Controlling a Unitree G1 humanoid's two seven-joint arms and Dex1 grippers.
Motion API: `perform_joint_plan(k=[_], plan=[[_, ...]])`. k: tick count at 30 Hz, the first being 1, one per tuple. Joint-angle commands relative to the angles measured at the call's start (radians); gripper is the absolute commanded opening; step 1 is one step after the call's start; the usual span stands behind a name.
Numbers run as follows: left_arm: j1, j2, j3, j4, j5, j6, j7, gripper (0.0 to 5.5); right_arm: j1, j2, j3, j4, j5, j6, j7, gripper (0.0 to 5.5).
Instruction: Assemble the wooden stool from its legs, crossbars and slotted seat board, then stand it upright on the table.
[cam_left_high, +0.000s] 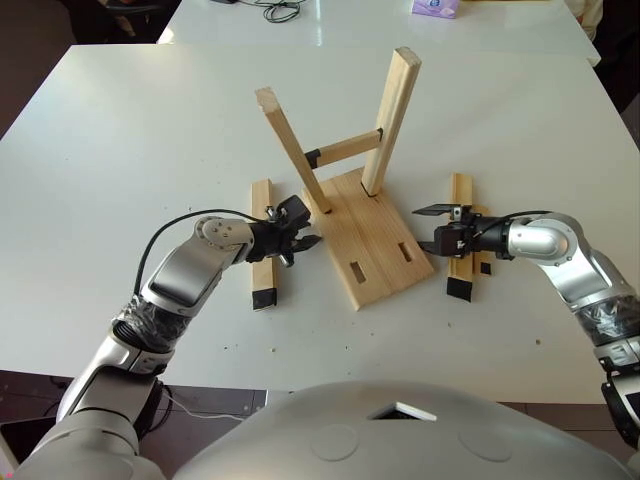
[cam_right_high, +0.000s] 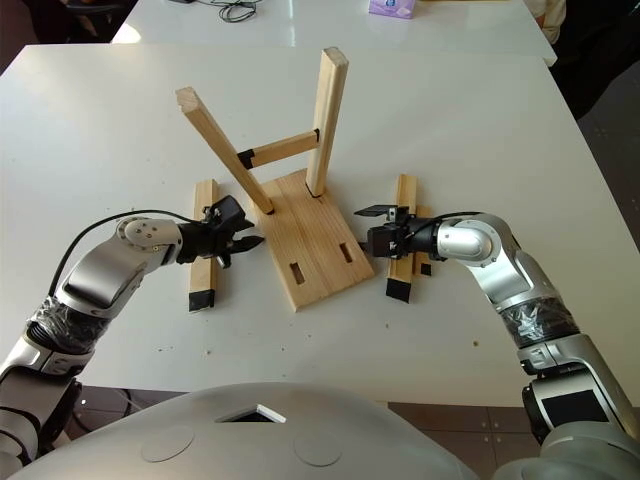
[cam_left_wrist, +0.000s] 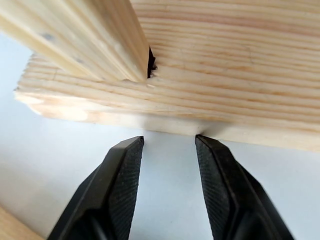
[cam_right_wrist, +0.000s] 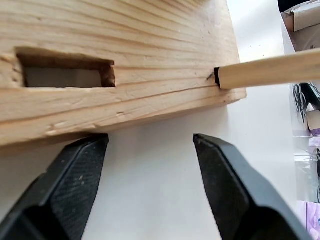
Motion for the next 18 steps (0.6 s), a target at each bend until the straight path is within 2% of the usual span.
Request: perform_joint_plan(k=[1, 11, 18], plan=[[-0.023, -0.022, -0.020, 0.057, 0.034, -0.008, -0.007, 1.91, 0.031, 0.022, 0.015, -0.082, 0.010, 0.036, 0.004, 3.16], [-0.081, -0.096, -0.032, 0.137, 0.081, -0.045, -0.021, 1.91, 0.061, 0.057, 0.023, -0.135, -0.002, 0.089, -0.016, 3.16], [-0.074, -0.103, -0.027, 0.151, 0.104, -0.064, -0.037, 1.91, 0.070, 0.057, 0.008, -0.146, -0.005, 0.108, -0.032, 3.16]])
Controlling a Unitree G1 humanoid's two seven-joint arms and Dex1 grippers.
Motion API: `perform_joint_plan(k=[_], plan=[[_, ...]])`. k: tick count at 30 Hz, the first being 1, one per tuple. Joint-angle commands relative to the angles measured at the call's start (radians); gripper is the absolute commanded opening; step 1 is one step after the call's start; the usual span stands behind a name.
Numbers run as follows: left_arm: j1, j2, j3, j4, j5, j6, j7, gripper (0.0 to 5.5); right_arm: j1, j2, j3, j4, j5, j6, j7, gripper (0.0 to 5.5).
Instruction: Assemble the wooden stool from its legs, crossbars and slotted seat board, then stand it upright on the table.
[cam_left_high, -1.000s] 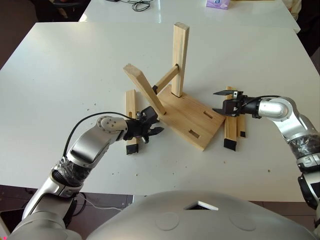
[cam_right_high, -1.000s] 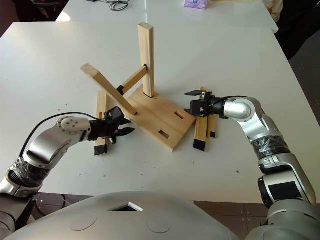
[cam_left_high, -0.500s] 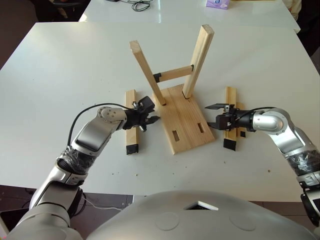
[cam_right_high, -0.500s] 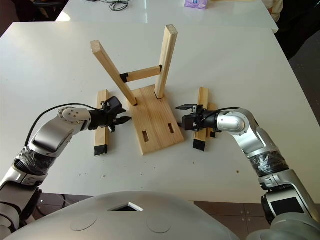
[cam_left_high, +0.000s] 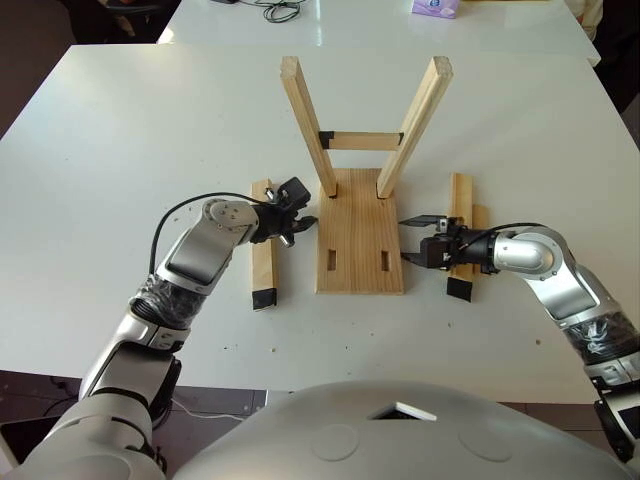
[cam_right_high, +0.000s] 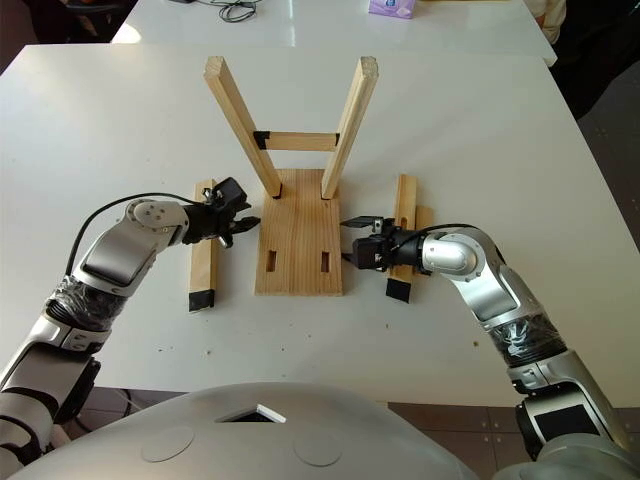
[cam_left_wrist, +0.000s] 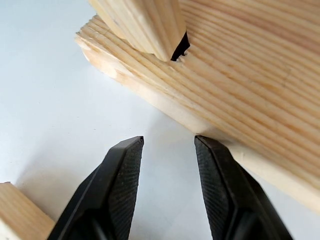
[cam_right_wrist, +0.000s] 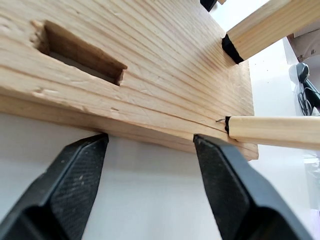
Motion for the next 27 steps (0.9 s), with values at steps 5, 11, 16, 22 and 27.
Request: perform_joint_plan(k=[5, 11, 16, 22, 27], plan=[[0.065, 0.012, 0.029, -0.056, -0.023, 0.010, -0.038, 1.91, 0.031, -0.011, -0.100, -0.066, 0.039, 0.069, -0.057, 3.16], [0.220, 0.115, 0.205, -0.219, -0.086, 0.049, -0.048, 1.91, 0.182, 0.008, -0.404, -0.338, 0.277, 0.336, -0.122, 3.16], [0.264, 0.102, 0.302, -0.284, -0.124, 0.095, -0.005, 1.91, 0.328, 0.128, -0.573, -0.597, 0.453, 0.726, -0.272, 3.16], [0.331, 0.060, 0.356, -0.351, -0.135, 0.128, 0.064, 1.91, 0.431, 0.254, -0.609, -0.717, 0.501, 1.125, -0.447, 3.16], [0.352, 0.020, 0.341, -0.369, -0.132, 0.137, 0.111, 1.91, 0.340, 0.324, -0.618, -0.712, 0.522, 1.377, -0.552, 3.16]])
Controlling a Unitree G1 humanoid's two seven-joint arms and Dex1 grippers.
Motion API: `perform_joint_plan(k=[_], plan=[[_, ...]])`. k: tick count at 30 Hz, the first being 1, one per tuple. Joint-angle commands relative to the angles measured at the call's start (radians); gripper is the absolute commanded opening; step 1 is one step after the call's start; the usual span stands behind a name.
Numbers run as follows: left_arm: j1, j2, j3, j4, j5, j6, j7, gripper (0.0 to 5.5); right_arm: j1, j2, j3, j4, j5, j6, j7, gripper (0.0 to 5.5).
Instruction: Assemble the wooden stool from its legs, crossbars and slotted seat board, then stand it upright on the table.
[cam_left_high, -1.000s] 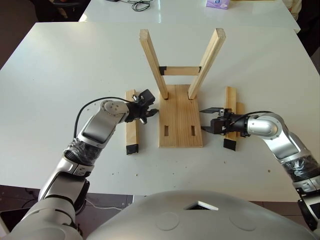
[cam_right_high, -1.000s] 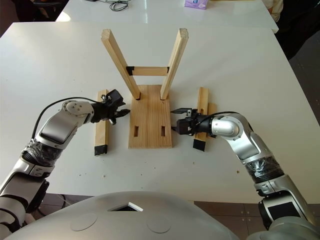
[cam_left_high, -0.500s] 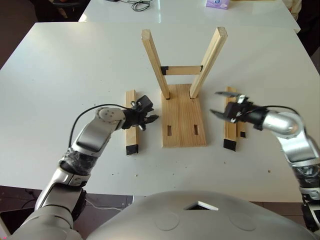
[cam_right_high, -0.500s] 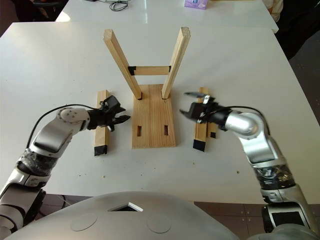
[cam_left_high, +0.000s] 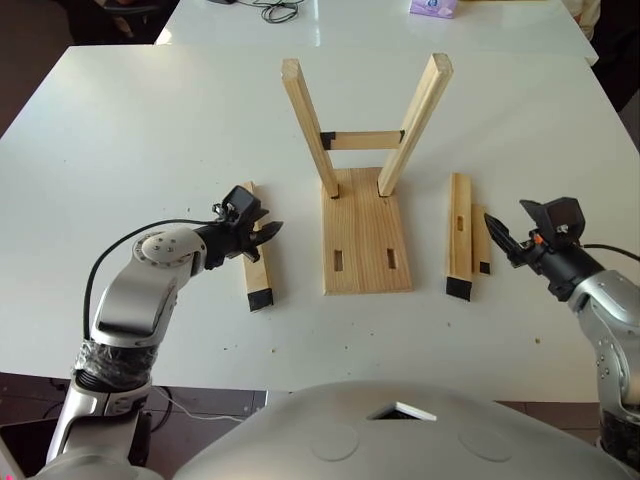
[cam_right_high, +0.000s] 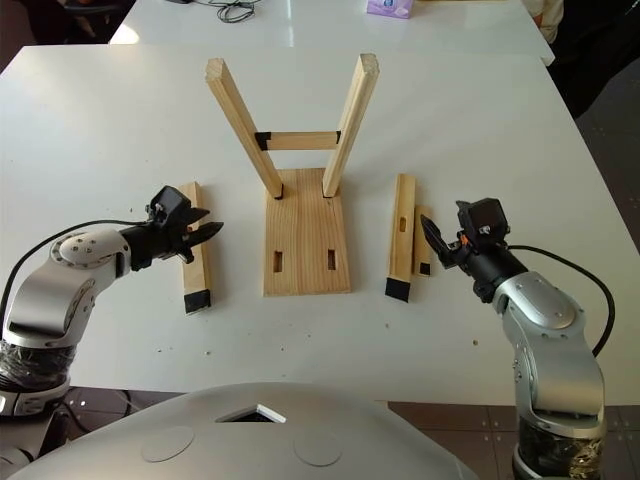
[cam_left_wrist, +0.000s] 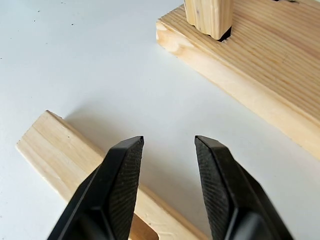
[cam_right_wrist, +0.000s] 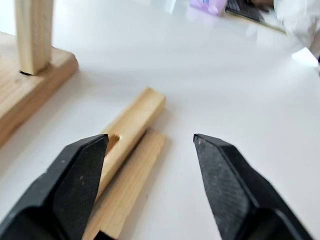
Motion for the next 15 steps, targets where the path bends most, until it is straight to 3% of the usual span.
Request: perform_joint_plan(k=[1, 15], plan=[[0.010, -0.028, -0.009, -0.020, -0.004, 0.018, 0.037, 1.91, -0.082, 0.032, -0.009, -0.001, 0.010, 0.162, -0.074, 3.16], [-0.004, -0.055, -0.049, -0.020, -0.002, 0.024, 0.066, 1.91, -0.114, -0.004, 0.106, 0.073, -0.053, 0.169, -0.130, 3.16]])
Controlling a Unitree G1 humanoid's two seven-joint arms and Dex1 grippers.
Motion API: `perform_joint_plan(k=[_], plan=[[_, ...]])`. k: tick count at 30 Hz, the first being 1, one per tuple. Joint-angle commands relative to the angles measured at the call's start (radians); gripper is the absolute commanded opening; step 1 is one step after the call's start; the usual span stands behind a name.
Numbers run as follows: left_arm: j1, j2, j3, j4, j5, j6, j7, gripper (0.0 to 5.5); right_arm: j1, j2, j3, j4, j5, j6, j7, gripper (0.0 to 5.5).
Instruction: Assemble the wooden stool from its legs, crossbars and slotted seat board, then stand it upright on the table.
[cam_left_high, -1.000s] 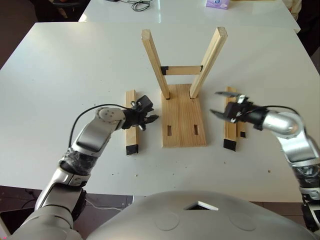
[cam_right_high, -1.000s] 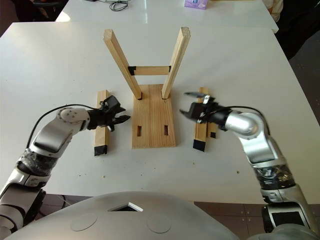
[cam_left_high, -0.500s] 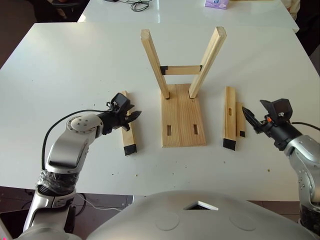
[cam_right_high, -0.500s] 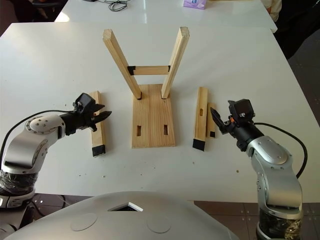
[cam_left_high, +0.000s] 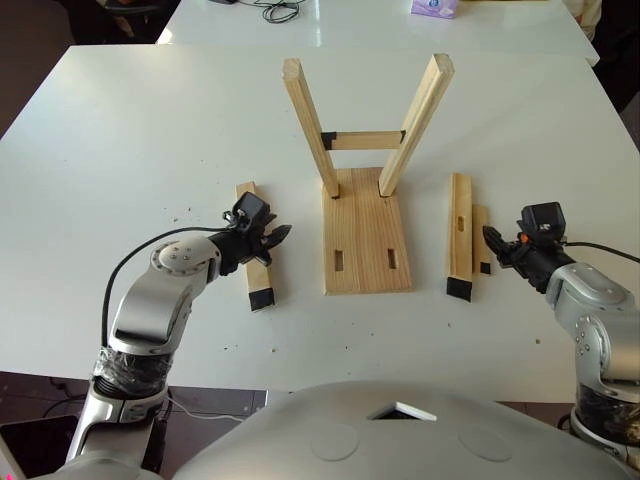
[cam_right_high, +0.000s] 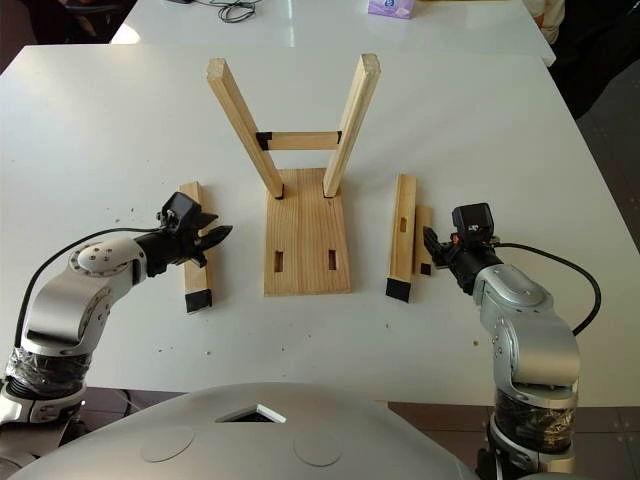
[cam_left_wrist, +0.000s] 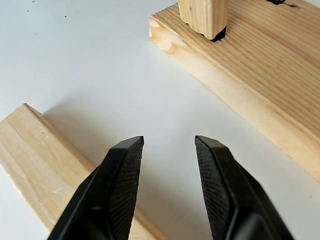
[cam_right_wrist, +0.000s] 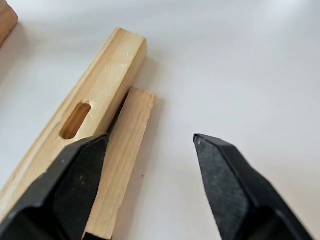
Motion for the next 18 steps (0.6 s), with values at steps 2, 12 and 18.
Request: perform_joint_plan(k=[2, 12, 18], plan=[[-0.003, -0.005, -0.015, -0.012, -0.002, 0.008, 0.013, 1.91, 0.000, -0.009, 0.027, 0.001, -0.017, -0.003, -0.009, 3.16], [0.013, -0.013, -0.032, -0.031, -0.001, 0.020, 0.023, 1.91, 0.025, -0.013, 0.081, 0.017, -0.032, -0.012, -0.014, 3.16], [0.025, -0.007, -0.038, -0.040, 0.000, 0.027, 0.027, 1.91, 0.042, -0.013, 0.122, 0.034, -0.047, -0.023, -0.012, 3.16]])
